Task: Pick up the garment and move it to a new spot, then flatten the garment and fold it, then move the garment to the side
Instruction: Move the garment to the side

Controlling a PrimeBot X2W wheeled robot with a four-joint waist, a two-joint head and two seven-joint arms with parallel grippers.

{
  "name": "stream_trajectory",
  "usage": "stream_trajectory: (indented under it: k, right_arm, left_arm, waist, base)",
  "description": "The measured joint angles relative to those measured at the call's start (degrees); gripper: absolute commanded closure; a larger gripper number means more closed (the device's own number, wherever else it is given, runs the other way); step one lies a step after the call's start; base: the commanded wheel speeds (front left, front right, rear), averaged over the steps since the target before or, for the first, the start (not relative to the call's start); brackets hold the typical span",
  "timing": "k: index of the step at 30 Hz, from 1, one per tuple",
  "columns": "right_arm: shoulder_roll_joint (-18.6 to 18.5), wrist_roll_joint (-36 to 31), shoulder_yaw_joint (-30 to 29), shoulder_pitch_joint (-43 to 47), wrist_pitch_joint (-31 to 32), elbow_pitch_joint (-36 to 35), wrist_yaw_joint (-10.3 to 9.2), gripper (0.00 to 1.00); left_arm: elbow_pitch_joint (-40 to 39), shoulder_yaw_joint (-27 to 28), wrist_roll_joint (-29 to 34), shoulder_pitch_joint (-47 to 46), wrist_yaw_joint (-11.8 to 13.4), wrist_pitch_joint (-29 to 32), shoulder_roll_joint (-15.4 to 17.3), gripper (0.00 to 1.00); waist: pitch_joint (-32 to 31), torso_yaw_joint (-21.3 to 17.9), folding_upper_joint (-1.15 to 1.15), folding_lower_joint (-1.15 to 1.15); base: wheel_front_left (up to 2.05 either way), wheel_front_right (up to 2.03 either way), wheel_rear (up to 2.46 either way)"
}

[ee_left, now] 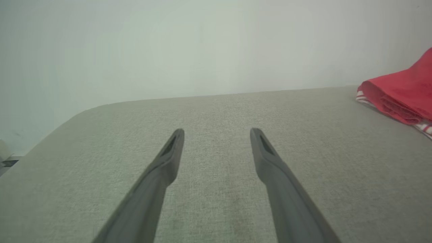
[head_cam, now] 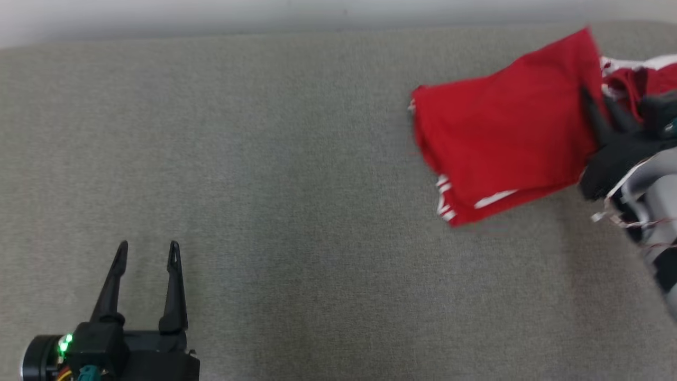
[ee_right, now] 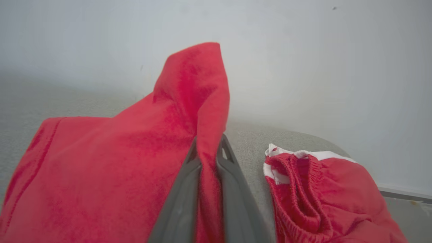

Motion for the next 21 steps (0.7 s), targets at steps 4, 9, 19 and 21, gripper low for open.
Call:
stream_trajectory:
  k: [4,9,19,21]
  right_arm:
    - [-5.2,0.6,-0.1,-2.9,0.0,-1.2,0.0,1.0]
    - [-10.5,1.4,-0.7,-7.2,0.6,-1.8,0.0,1.0]
    - [-18.1,1.2,-2.8,-15.9,2.1,1.2,0.0,1.0]
    - [-19.1,0.5,-2.5,-16.8,2.9,2.3,0.0,1.0]
  left_arm:
    - [-2.1,-0.3,0.7,-1.8,0.0,0.0,1.0,0.0]
    - [-5.1,-0.2,1.3,-4.3,0.0,0.0,2.6,0.0]
    - [-11.6,0.5,2.6,-6.4,0.5,0.0,5.2,0.0]
    - [-12.7,0.6,2.6,-6.5,0.5,0.0,5.6,0.0]
  waist:
    - [3.6,-1.4,0.0,0.0]
    - [8.0,-3.6,0.0,0.0]
    - [16.3,-7.5,0.0,0.0]
    - [17.7,-8.0,0.01,0.0]
  base:
    - [0.0,0.0,0.0]
    - [0.0,0.0,0.0]
    - [0.0,0.0,0.0]
    - [0.0,0.0,0.0]
